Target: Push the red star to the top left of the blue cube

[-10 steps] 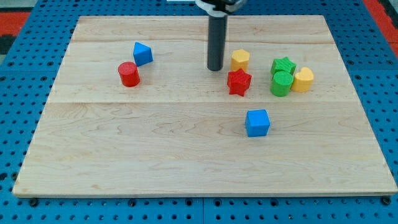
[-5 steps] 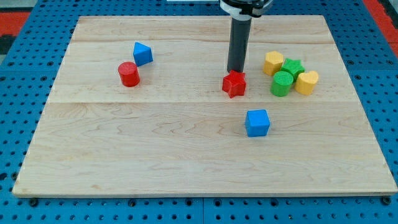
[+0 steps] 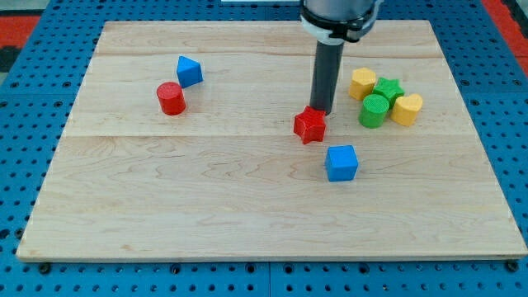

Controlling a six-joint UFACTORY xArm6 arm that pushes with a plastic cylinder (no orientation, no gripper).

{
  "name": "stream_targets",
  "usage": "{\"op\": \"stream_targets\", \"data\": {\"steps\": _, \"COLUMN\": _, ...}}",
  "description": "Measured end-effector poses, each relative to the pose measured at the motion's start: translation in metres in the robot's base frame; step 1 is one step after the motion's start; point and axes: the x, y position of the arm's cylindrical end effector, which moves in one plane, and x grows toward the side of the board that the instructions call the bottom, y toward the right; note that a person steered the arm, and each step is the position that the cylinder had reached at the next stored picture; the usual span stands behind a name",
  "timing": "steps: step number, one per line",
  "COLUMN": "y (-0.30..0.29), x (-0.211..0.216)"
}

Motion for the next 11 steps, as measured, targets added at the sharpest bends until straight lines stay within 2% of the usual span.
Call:
{"op": "stream_targets", "data": {"steps": 1, "y": -0.008, "x": 0.012}}
{"op": "stream_targets", "data": {"steps": 2, "y": -0.043, "x": 0.017}}
{"op": "stream_targets", "data": {"steps": 3, "y": -0.046, "x": 0.017}}
{"op": "stream_targets", "data": {"steps": 6, "y": 0.012, "x": 0.039}}
{"op": "stream_targets", "data": {"steps": 8, "y": 0.011, "x": 0.056}}
{"op": "stream_targets", "data": {"steps": 10, "y": -0.039, "x": 0.060}}
{"op": "stream_targets", "data": {"steps": 11, "y": -0.040, "x": 0.060}}
